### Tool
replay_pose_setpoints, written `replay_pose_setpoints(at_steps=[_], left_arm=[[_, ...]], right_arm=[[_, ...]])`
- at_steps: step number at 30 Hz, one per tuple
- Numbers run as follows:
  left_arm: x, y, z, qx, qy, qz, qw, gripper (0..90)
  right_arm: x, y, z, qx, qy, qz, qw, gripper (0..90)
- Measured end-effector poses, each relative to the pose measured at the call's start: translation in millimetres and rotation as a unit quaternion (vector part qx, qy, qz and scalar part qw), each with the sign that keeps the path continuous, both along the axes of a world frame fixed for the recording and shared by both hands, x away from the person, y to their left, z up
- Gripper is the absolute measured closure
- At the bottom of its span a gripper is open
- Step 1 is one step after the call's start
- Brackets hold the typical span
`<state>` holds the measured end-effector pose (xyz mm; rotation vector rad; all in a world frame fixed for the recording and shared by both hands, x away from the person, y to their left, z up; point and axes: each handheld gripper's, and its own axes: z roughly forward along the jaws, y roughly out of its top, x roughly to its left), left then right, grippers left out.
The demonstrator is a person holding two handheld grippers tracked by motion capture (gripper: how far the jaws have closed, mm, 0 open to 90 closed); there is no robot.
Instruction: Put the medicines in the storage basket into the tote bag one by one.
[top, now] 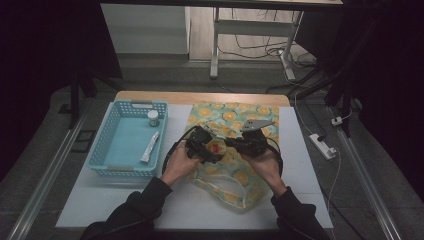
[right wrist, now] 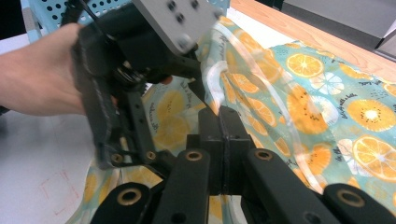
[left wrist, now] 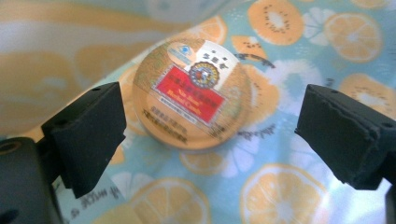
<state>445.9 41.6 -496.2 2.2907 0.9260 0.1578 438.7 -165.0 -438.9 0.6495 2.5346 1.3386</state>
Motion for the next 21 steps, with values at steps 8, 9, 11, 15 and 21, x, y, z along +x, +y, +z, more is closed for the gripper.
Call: replay_pose_setpoints(at_steps=[8, 9, 11, 15, 21], left_arm=[[-12.7, 8.6, 10.5, -0.010, 0.011, -0.012, 0.9998, 3.9], [-14.2, 9.6, 11.6, -0.012, 0.012, -0.013, 0.9998, 3.7], [-17.3, 11.7, 13.7, -0.013, 0.015, -0.017, 0.9997, 3.6], [-23.9, 16.3, 18.8, -0.026, 0.019, -0.024, 0.9992, 3.0], [-29.7, 25.4, 25.3, -0.045, 0.018, -0.028, 0.9984, 0.8]], right_arm=[[-1.7, -0.6, 2.3, 0.004, -0.003, 0.002, 1.0000, 89.5], [-1.8, -0.8, 2.6, 0.004, -0.003, 0.003, 1.0000, 89.5], [-1.9, -1.4, 3.1, 0.005, -0.003, 0.002, 1.0000, 89.5], [-2.0, -2.0, 2.9, 0.005, -0.002, 0.002, 1.0000, 89.5], [-2.1, -1.7, 1.8, 0.002, -0.001, 0.003, 1.0000, 89.5]])
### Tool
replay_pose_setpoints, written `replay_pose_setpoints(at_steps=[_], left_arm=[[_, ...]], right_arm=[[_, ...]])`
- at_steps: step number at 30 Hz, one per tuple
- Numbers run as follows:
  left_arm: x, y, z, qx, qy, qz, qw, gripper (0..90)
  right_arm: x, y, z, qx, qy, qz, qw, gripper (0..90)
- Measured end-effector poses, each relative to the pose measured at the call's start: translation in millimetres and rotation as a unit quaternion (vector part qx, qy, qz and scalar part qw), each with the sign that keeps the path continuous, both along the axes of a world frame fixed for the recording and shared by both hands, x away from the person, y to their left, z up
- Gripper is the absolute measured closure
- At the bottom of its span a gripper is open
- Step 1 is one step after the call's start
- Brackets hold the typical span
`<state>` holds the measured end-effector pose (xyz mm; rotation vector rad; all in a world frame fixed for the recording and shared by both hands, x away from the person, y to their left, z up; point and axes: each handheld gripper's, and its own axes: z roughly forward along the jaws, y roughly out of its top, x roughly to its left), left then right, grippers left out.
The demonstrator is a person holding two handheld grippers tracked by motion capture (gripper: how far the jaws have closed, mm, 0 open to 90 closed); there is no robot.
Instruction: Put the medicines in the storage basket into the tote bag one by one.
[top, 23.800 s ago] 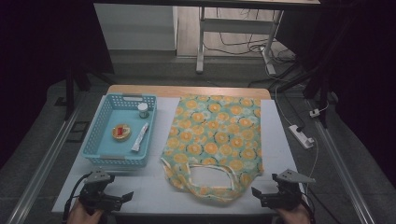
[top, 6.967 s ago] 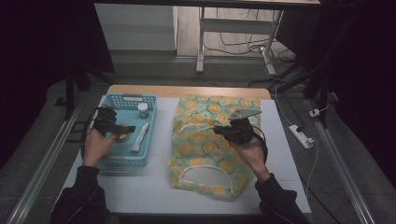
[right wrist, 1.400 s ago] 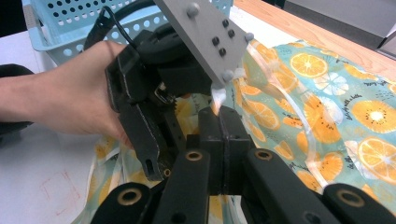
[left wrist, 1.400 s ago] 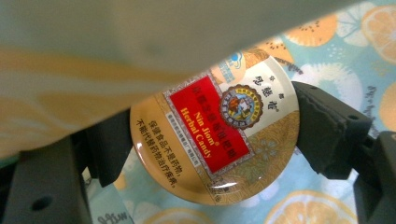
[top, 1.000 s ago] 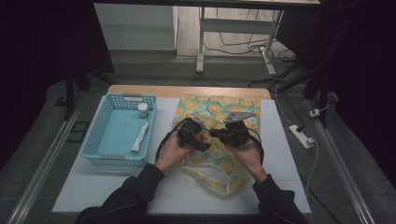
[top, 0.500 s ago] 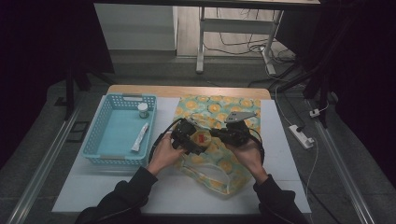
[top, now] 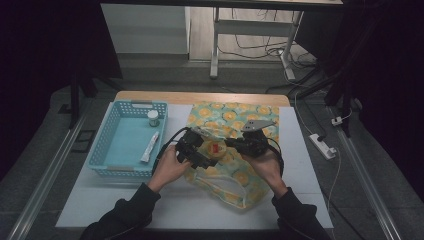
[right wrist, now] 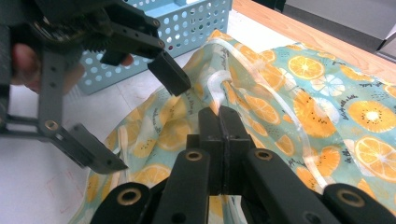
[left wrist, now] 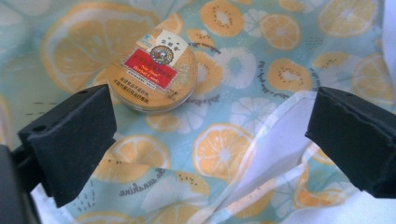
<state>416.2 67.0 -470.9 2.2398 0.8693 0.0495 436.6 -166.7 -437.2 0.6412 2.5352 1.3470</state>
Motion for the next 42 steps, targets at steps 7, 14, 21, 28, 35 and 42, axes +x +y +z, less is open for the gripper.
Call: replay_pose_setpoints(at_steps=[7, 14, 21, 28, 35, 42], left_arm=[[-4.2, 14.3, 4.6, -0.032, 0.003, -0.001, 0.9995, 0.0], [-7.6, 28.9, 7.7, -0.048, 0.006, 0.001, 0.9988, 0.0], [-10.9, 38.0, 12.4, -0.048, 0.005, 0.002, 0.9988, 0.0], [-13.6, 56.3, 13.4, -0.058, 0.006, 0.013, 0.9982, 0.0], [-13.2, 71.9, 19.7, -0.045, -0.005, 0.027, 0.9986, 0.0], [-10.9, 96.6, 23.4, -0.035, -0.013, 0.068, 0.9970, 0.0]], right_arm=[[-0.4, -0.4, 1.1, 0.003, 0.001, 0.000, 1.0000, 89.5], [0.6, -2.4, 1.7, 0.006, 0.003, -0.001, 1.0000, 89.5], [0.5, -2.4, 1.4, 0.007, 0.004, 0.000, 1.0000, 89.5], [0.8, -2.8, 1.3, 0.006, 0.005, 0.000, 1.0000, 89.5], [0.8, -2.5, 0.8, 0.005, 0.006, 0.000, 1.0000, 89.4], [0.8, -2.6, 0.9, 0.005, 0.006, 0.000, 1.0000, 89.5]])
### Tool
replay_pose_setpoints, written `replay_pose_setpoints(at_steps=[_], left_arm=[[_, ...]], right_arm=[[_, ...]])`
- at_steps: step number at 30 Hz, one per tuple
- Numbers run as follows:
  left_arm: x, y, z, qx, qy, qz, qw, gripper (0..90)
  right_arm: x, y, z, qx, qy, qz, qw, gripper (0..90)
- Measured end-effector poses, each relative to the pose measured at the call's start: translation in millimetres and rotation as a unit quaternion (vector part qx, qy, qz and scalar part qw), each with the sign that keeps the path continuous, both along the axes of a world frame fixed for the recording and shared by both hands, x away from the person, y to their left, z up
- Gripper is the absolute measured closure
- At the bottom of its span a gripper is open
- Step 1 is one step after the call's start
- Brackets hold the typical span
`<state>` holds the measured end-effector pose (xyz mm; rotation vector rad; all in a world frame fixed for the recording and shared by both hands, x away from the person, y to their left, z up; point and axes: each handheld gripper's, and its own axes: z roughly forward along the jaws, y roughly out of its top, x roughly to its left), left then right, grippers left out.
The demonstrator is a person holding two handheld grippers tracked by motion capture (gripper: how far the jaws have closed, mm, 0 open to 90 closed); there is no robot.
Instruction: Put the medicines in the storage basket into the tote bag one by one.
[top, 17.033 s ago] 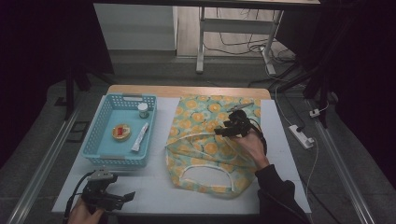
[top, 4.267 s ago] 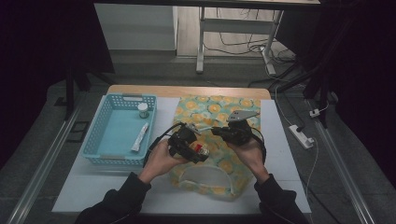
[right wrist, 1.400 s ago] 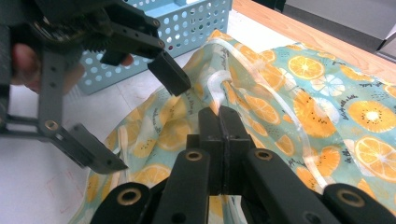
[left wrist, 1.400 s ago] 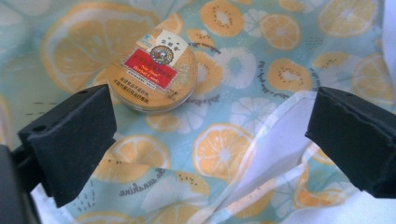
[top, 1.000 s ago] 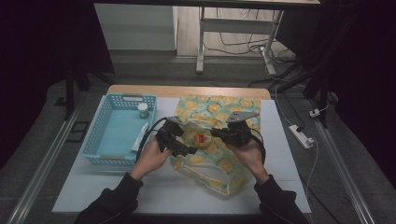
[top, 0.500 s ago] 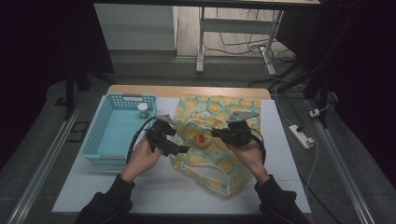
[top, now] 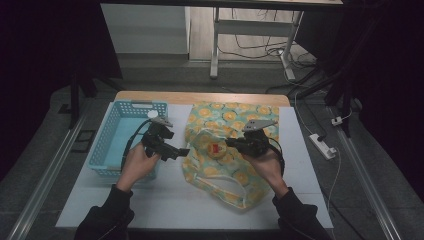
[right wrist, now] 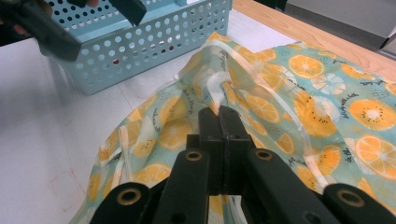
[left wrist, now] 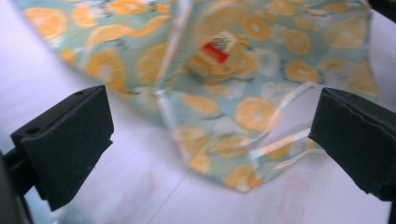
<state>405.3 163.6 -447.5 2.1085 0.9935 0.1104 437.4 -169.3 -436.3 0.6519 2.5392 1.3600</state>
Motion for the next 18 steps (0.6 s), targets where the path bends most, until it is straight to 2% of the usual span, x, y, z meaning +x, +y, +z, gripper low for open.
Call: replay_pose_setpoints(at_steps=[7, 11, 18], left_arm=[[2.1, 33.0, 3.4, 0.002, -0.012, 0.056, 0.9984, 0.0], [4.2, 47.3, 3.0, 0.020, -0.009, 0.079, 0.9967, 0.0], [9.4, 69.1, -3.9, 0.050, -0.002, 0.124, 0.9910, 0.0]], right_arm=[[0.3, -0.2, -0.1, 0.000, 0.000, -0.001, 1.0000, 89.5], [0.2, 0.4, -0.4, -0.001, 0.000, -0.001, 1.0000, 89.5], [0.3, 0.7, -0.8, -0.002, -0.001, 0.000, 1.0000, 89.5]])
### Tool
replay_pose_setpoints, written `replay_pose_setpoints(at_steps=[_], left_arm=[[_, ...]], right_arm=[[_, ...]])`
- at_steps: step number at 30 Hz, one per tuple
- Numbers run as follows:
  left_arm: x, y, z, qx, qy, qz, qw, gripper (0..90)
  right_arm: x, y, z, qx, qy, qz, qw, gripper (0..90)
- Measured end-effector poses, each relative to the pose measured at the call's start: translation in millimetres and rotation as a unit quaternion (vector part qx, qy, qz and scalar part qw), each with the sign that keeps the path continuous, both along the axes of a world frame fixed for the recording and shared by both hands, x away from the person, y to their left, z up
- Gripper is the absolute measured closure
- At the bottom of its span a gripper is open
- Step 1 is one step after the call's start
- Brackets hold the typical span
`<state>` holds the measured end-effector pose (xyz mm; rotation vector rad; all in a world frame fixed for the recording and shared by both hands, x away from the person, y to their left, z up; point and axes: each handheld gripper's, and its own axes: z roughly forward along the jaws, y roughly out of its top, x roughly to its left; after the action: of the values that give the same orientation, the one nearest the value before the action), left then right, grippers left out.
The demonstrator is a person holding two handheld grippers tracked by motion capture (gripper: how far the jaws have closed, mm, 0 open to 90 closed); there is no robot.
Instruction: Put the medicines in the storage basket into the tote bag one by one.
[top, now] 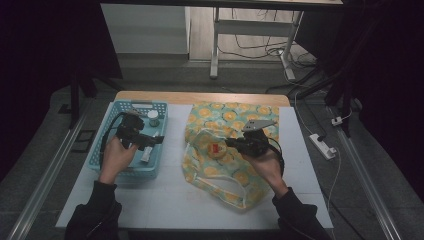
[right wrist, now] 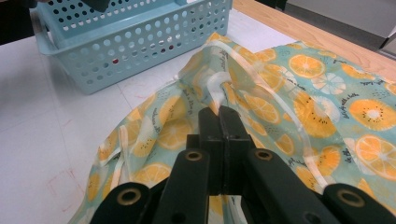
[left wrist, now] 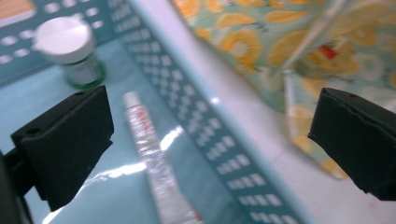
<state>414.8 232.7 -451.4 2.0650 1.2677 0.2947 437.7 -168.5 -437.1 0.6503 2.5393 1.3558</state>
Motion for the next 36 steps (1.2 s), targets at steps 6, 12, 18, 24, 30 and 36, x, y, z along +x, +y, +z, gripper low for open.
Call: replay_pose_setpoints(at_steps=[6, 12, 18, 24, 30, 36], left_arm=[[7.0, 15.0, -12.9, 0.021, 0.018, 0.023, 0.9993, 0.2], [17.7, 18.0, -32.6, 0.048, 0.052, 0.022, 0.9972, 0.0], [26.7, 12.1, -48.7, 0.080, 0.095, 0.010, 0.9922, 0.0], [32.3, 4.8, -59.7, 0.113, 0.131, -0.002, 0.9850, 0.6], [32.6, 0.5, -64.1, 0.137, 0.146, -0.009, 0.9797, 10.1], [32.5, -1.4, -64.8, 0.141, 0.153, -0.011, 0.9781, 27.5]], right_arm=[[0.5, -0.6, 0.1, 0.000, 0.000, -0.001, 1.0000, 89.5], [0.7, 0.8, -1.4, -0.003, 0.002, 0.000, 1.0000, 89.4], [1.2, 0.4, -1.8, -0.002, 0.002, 0.000, 1.0000, 89.5], [1.2, 1.1, -2.8, -0.005, 0.004, 0.001, 1.0000, 89.4], [1.5, 1.2, -3.1, -0.005, 0.004, 0.002, 1.0000, 89.4], [3.4, 0.1, -5.0, -0.007, 0.007, 0.000, 1.0000, 89.4]])
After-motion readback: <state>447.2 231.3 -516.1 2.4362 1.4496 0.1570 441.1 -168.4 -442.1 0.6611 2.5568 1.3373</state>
